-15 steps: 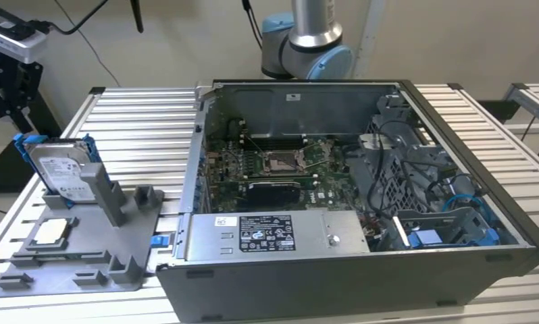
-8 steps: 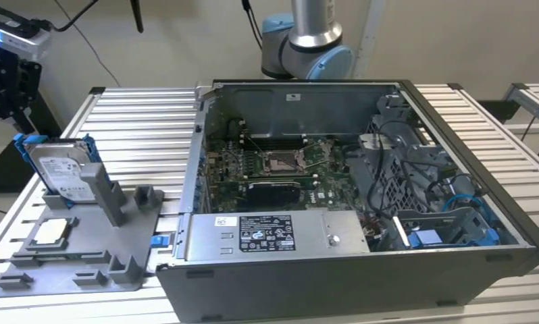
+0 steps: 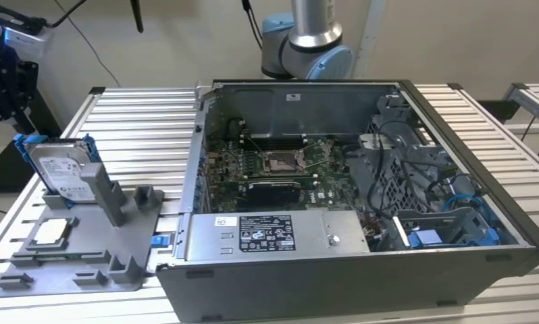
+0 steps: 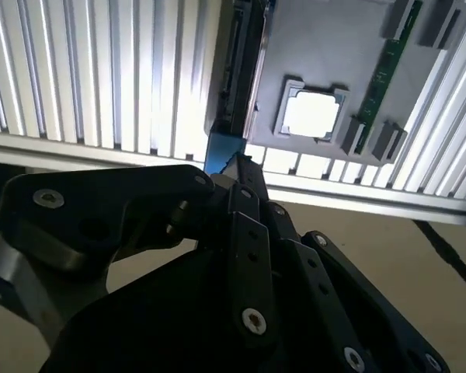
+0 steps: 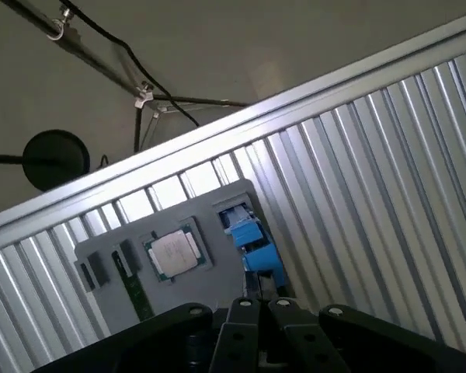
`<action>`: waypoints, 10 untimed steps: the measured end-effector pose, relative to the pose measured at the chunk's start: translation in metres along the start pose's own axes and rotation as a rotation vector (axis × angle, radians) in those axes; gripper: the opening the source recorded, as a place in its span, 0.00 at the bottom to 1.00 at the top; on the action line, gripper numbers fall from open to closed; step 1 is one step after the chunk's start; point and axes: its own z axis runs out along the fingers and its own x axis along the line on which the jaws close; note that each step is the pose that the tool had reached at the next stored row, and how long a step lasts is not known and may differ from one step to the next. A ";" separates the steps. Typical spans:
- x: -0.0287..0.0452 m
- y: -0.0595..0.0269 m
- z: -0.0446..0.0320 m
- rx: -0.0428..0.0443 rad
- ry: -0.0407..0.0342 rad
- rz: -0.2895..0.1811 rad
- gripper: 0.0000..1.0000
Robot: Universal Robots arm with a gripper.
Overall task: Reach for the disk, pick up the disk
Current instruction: 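Pick up the disk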
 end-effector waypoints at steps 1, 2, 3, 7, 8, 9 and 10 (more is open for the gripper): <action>0.0000 0.0000 0.0000 -0.0005 0.0001 -0.018 0.00; 0.0000 0.0000 0.0001 -0.0010 0.0001 -0.036 0.00; 0.0000 0.0000 0.0001 -0.0014 0.0002 -0.055 0.00; 0.0000 0.0000 0.0002 -0.0033 0.0004 -0.127 0.00; 0.0000 0.0000 0.0003 -0.0037 0.0005 -0.146 0.00; 0.0000 0.0000 0.0003 -0.0040 0.0005 -0.163 0.00; 0.0000 0.0000 0.0003 -0.0045 0.0006 -0.181 0.00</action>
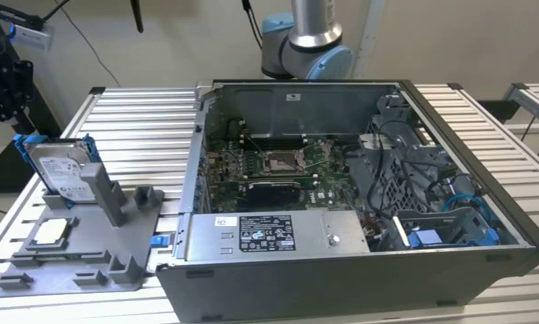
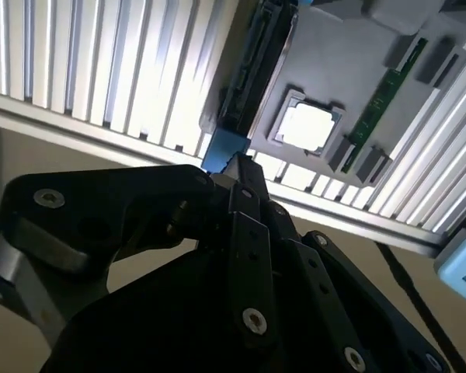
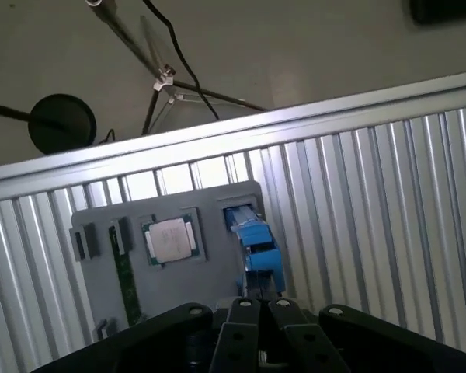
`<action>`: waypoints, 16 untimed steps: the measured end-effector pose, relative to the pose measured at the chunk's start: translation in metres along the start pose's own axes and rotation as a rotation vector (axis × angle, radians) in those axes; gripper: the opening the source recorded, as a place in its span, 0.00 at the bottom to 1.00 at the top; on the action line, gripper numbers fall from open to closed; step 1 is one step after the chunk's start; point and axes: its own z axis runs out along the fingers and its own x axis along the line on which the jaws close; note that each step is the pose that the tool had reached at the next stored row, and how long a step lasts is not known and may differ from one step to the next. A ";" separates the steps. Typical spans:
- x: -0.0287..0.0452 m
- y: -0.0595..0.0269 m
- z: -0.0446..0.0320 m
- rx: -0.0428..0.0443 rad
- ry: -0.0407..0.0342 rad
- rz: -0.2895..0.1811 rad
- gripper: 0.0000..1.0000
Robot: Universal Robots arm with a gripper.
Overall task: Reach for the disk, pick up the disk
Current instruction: 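Pick up the disk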
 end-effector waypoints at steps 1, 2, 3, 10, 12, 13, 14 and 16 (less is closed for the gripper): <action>0.0000 0.0000 0.0000 -0.0005 0.0001 -0.018 0.00; 0.0000 0.0000 0.0000 -0.0010 0.0002 -0.037 0.00; 0.0000 0.0000 0.0000 -0.0015 0.0003 -0.055 0.00; -0.0002 -0.0009 0.0001 -0.0028 0.0004 -0.104 0.00; -0.0002 -0.0009 0.0001 -0.0028 0.0004 -0.104 0.00; -0.0002 -0.0009 0.0000 -0.0028 0.0004 -0.104 0.00; -0.0002 -0.0009 0.0000 -0.0028 0.0004 -0.104 0.00; -0.0002 -0.0009 0.0000 -0.0029 0.0004 -0.104 1.00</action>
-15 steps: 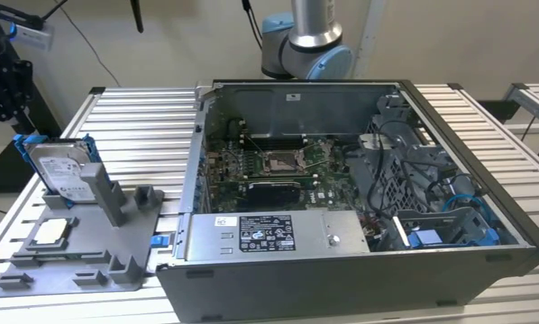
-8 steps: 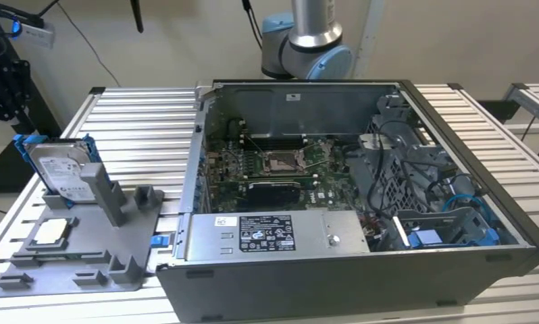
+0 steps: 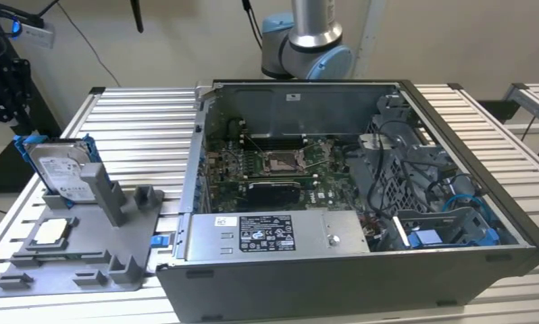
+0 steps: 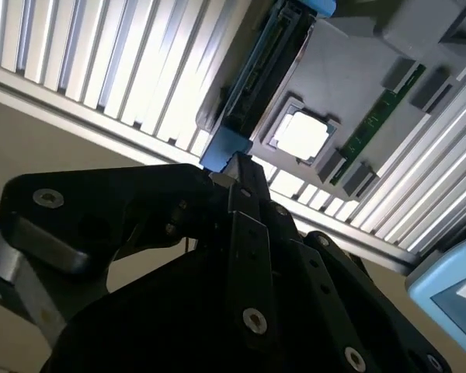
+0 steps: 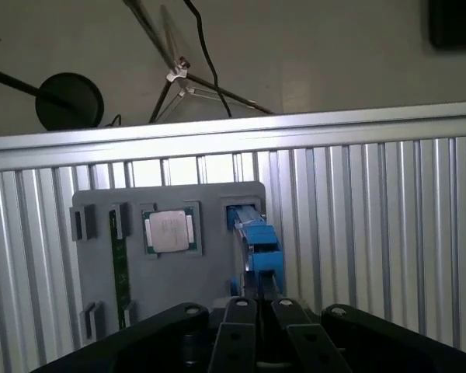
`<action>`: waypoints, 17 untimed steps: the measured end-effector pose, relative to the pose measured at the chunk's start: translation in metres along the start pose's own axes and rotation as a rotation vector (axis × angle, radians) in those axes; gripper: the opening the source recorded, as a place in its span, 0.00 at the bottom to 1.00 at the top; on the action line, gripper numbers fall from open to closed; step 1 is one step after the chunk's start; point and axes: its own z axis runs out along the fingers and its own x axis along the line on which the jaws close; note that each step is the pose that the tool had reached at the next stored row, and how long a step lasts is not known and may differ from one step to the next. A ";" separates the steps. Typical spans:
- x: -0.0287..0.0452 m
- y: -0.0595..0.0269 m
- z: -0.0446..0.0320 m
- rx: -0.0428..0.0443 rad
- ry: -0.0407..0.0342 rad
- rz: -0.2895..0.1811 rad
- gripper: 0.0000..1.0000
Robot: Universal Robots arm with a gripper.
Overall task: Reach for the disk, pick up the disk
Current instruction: 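Pick up the disk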
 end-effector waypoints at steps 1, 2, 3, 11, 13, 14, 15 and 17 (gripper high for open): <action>0.0000 0.0000 0.0000 0.0000 0.0001 0.000 1.00; 0.0000 0.0000 0.0000 0.0000 0.0000 0.000 1.00; 0.0000 0.0000 0.0000 0.0000 0.0000 0.000 1.00; 0.0000 0.0000 0.0013 0.0001 0.0000 0.000 1.00; 0.0001 0.0000 0.0023 0.0000 0.0000 0.000 1.00; 0.0000 0.0000 0.0029 0.0000 0.0000 0.000 1.00; 0.0000 -0.0001 0.0035 0.0000 0.0001 -0.001 1.00; -0.0005 0.0000 0.0047 -0.0002 0.0001 -0.001 1.00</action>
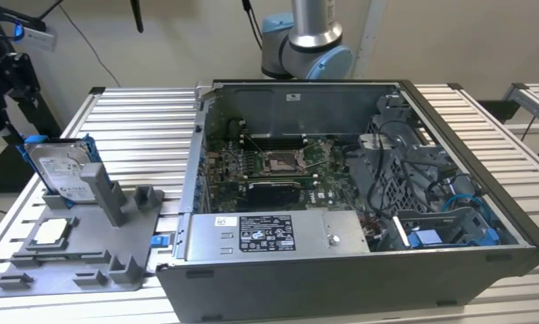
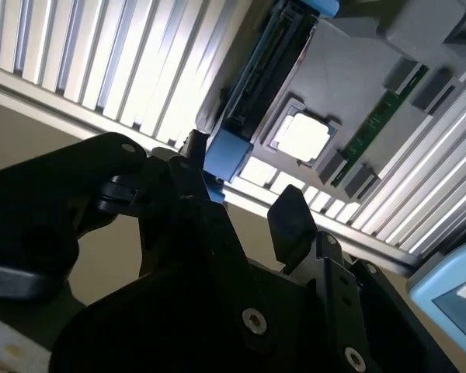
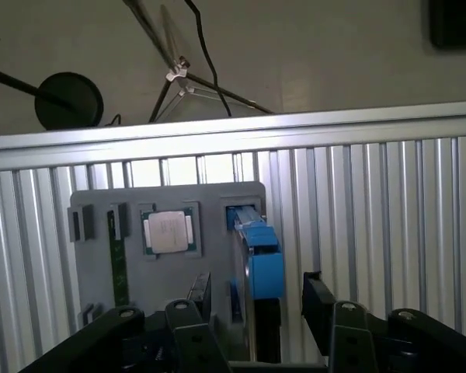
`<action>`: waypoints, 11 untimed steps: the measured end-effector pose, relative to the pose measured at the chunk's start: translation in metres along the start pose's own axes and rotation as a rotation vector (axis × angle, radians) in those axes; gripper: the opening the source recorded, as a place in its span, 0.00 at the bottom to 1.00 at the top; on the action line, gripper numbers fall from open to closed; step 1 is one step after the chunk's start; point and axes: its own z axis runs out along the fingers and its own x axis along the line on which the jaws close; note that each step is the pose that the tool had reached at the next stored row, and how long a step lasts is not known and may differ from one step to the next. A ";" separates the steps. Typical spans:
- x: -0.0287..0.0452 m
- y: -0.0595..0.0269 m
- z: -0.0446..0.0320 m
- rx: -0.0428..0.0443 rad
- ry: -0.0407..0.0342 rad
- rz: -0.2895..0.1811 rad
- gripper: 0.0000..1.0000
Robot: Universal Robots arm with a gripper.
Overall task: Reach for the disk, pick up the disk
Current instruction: 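Pick up the disk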
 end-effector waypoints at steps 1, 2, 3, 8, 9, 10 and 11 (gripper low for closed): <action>-0.0003 0.0000 0.0008 0.0001 0.0000 0.000 1.00; -0.0007 0.0001 0.0017 0.0001 -0.0001 0.000 1.00; -0.0011 0.0001 0.0027 0.0001 -0.0001 0.000 1.00; -0.0018 0.0001 0.0103 0.0000 -0.0001 -0.009 1.00; -0.0017 0.0002 0.0119 -0.0002 0.0000 -0.014 1.00; -0.0017 0.0001 0.0134 -0.0004 0.0000 -0.020 1.00; -0.0017 0.0001 0.0151 -0.0005 0.0001 -0.026 1.00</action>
